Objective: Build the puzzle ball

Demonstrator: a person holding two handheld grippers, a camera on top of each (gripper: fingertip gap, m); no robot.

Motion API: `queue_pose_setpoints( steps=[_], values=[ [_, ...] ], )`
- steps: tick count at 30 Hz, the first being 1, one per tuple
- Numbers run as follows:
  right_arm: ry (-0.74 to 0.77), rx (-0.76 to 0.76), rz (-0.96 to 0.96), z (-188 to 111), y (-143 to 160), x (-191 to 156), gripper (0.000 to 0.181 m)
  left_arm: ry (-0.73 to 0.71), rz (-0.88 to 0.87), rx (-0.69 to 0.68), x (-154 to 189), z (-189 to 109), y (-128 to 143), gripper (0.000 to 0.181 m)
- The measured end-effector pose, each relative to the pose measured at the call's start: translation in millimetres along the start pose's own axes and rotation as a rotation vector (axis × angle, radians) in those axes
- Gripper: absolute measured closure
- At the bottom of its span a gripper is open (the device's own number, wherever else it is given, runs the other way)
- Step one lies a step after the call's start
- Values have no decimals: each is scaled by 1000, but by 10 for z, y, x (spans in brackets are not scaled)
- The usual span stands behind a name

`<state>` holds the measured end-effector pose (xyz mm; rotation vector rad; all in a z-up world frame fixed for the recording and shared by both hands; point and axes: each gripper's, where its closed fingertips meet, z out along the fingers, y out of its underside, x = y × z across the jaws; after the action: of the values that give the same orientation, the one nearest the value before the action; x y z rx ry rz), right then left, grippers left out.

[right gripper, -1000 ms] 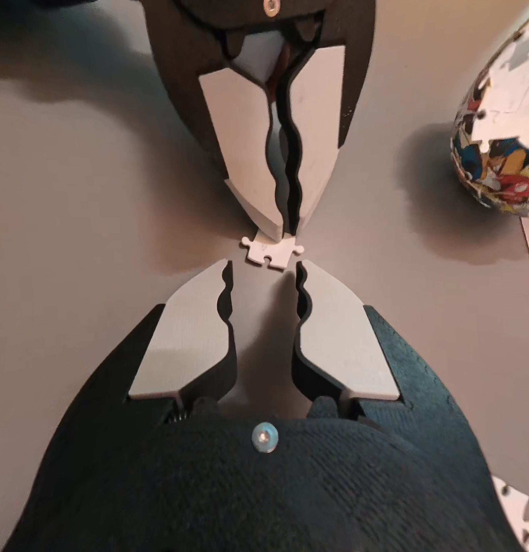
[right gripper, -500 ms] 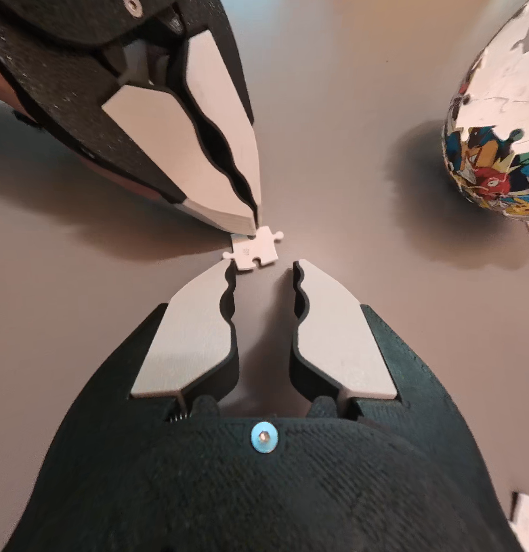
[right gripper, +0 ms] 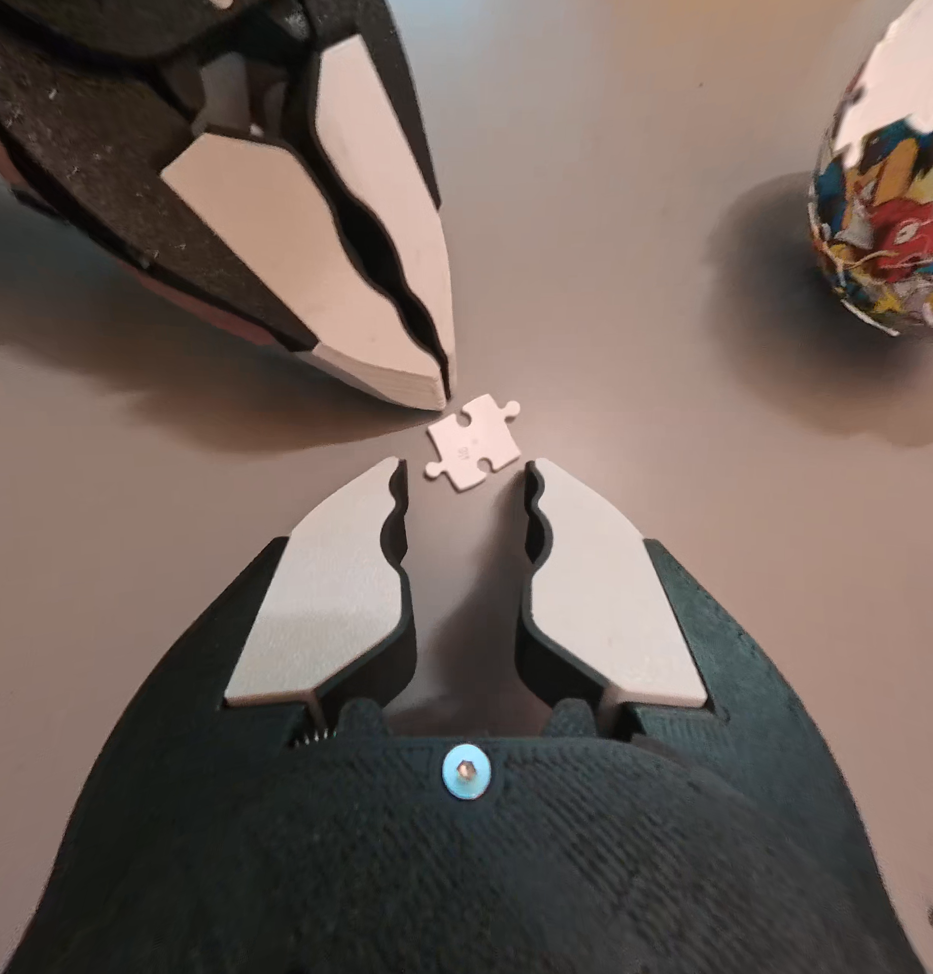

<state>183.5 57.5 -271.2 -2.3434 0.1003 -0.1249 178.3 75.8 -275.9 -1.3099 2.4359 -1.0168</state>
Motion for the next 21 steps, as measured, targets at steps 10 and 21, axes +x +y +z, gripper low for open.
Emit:
queue_pose_setpoints(
  steps=[10, 21],
  values=[
    [-74, -12, -48, 9, 12, 50, 146, 1, 65, 2, 18, 1, 2, 181],
    [-192, 15, -117, -35, 46, -29, 146, -84, 302, 99, -438, -171, -279, 156]
  ],
)
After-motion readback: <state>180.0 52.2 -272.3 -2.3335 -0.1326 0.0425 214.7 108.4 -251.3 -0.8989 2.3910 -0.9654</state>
